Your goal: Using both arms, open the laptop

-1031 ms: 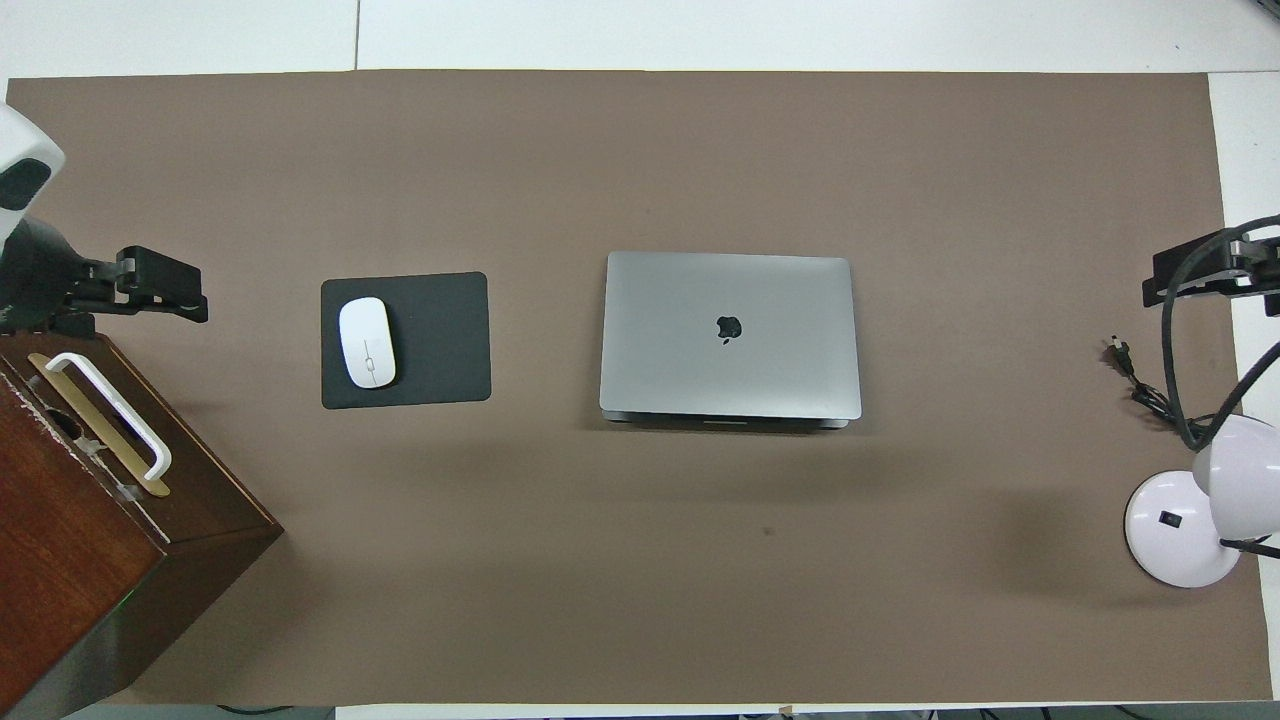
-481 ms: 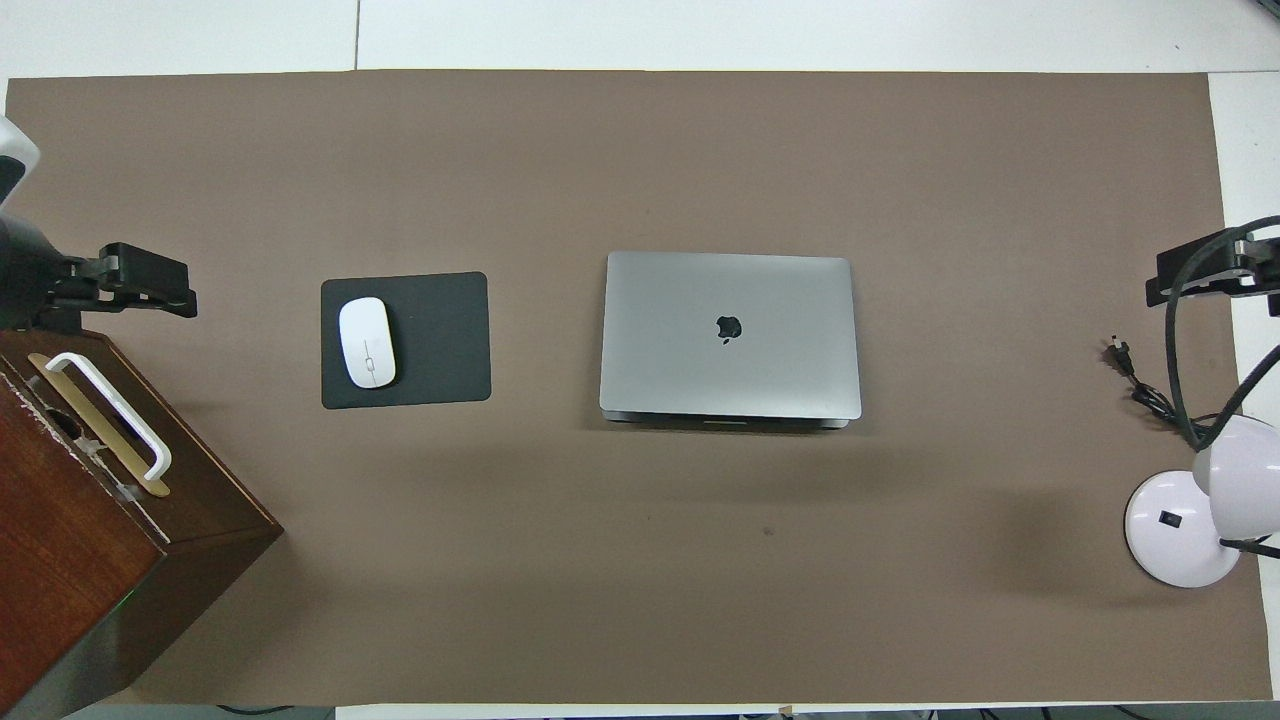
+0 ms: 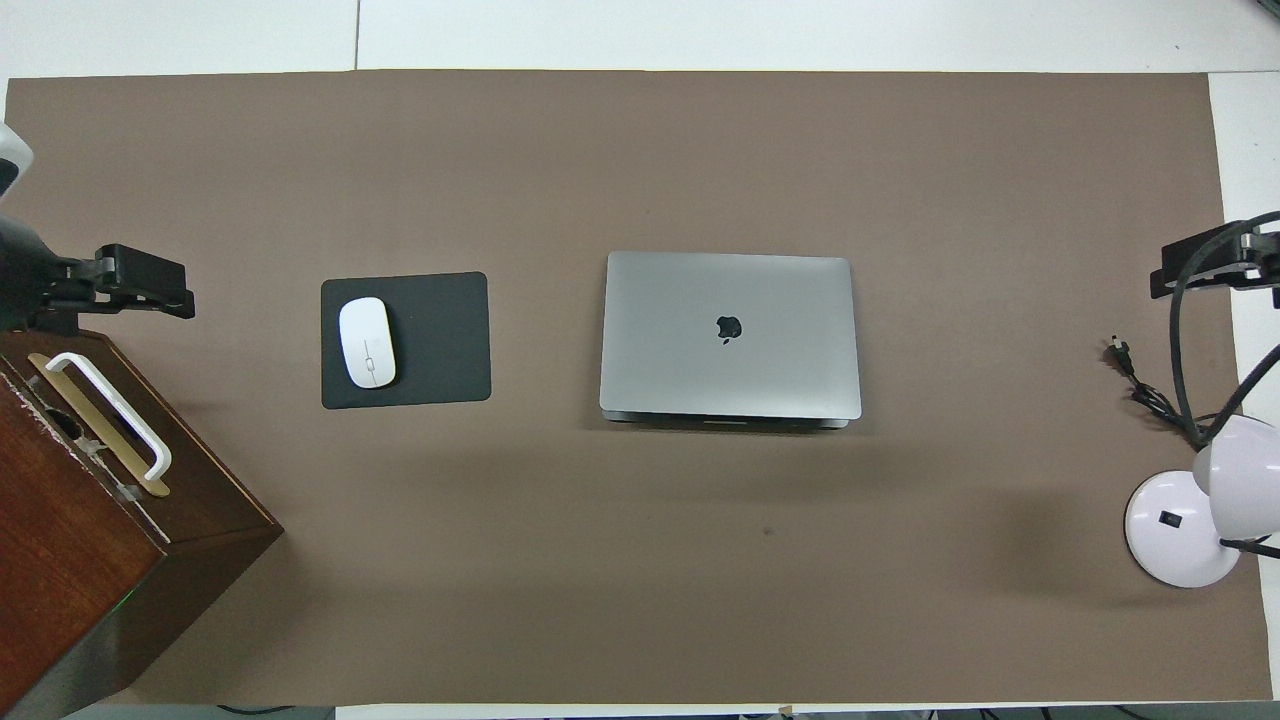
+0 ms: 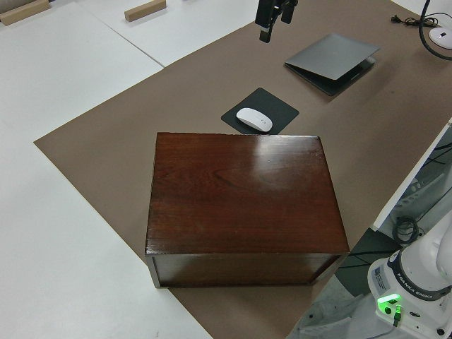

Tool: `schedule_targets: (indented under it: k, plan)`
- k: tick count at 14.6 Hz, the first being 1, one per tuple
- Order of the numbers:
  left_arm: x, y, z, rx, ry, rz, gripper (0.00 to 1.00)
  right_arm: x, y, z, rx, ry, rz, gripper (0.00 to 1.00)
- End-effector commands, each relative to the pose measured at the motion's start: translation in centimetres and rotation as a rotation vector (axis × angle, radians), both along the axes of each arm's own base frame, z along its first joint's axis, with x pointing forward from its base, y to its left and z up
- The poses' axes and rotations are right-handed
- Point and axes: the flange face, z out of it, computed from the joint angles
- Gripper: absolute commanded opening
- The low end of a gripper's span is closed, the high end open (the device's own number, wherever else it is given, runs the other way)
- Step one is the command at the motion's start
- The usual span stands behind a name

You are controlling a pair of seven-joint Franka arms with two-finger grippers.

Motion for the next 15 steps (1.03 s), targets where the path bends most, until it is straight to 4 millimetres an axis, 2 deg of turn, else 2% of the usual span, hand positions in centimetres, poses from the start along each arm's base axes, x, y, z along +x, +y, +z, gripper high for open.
schedule_targets:
  k: [1, 3, 5, 7, 9, 12, 13, 14, 15]
  plan:
    - [-0.6, -0.3, 0.3, -0.008, -0.007, -0.002, 1.00, 0.2, -0.3, 0.4, 0.014, -0.039, 0.025, 1.00]
    - [-1.0, -0.4, 0.4, -0.008, -0.001, -0.006, 1.00, 0.5, 0.0, 0.6, 0.017, -0.064, 0.057, 1.00]
    - [-1.0, -0.2, 0.4, -0.008, -0.001, -0.003, 1.00, 1.9, 0.9, 0.9, 0.011, -0.174, 0.077, 1.00]
    - [-0.8, -0.5, 0.4, -0.009, -0.014, -0.004, 1.00, 3.4, 2.1, 0.3, 0.008, -0.230, 0.092, 1.00]
    - [-1.5, -0.8, -0.7, -0.008, -0.012, 0.008, 0.98, 4.9, 2.8, -0.3, 0.004, -0.279, 0.103, 1.00]
    - [-1.9, -2.0, -1.7, -0.013, -0.020, 0.185, 0.36, 6.4, 3.6, -0.1, 0.024, -0.363, 0.104, 1.00]
    - [-2.0, -2.2, -1.8, -0.031, -0.019, 0.245, 0.19, 7.4, 4.3, -1.0, 0.052, -0.370, 0.103, 1.00]
    - [-2.0, -2.6, -2.0, -0.066, -0.014, 0.313, 0.06, 8.3, 5.3, -0.6, 0.081, -0.395, 0.105, 1.00]
    - [-2.1, -2.9, -2.2, -0.105, -0.005, 0.395, 0.00, 9.2, 5.7, 0.0, 0.116, -0.437, 0.082, 1.00]
